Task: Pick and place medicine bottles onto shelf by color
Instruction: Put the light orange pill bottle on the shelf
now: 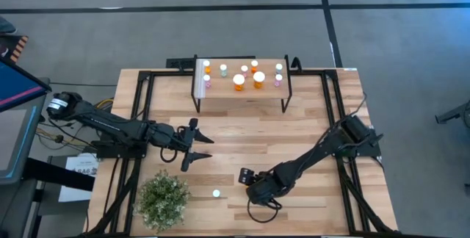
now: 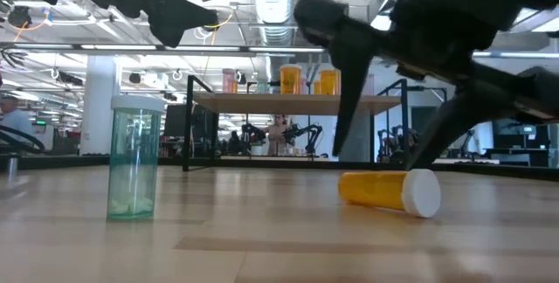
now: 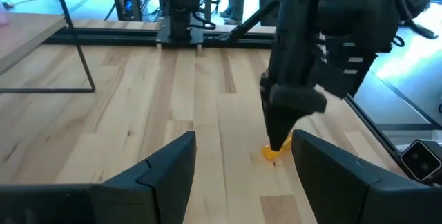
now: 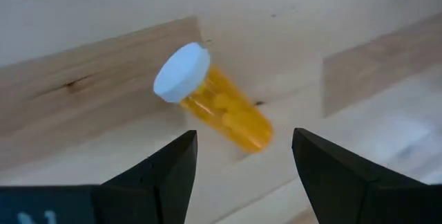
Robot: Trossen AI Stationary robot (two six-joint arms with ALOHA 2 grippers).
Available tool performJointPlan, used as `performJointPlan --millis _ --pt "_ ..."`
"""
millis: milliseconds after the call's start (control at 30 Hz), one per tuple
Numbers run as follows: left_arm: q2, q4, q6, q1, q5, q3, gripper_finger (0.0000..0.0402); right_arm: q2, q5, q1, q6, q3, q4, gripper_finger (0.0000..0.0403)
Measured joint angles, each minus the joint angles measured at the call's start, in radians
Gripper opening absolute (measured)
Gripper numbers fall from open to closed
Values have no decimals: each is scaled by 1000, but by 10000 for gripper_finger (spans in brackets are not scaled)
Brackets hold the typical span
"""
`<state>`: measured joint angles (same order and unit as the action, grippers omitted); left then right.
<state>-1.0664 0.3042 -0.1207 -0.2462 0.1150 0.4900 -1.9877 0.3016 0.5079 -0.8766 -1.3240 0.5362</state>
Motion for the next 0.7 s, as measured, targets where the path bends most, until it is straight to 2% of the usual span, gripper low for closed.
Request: performJointPlan --millis 167,400,700 --pt "0 0 0 0 0 0 226 -58 -1 0 -49 -46 49 260" --pt "0 1 0 0 0 0 226 -60 -7 -7 -59 -56 24 252" --pt "0 2 0 0 2 0 226 -57 -16 -14 8 -56 15 176"
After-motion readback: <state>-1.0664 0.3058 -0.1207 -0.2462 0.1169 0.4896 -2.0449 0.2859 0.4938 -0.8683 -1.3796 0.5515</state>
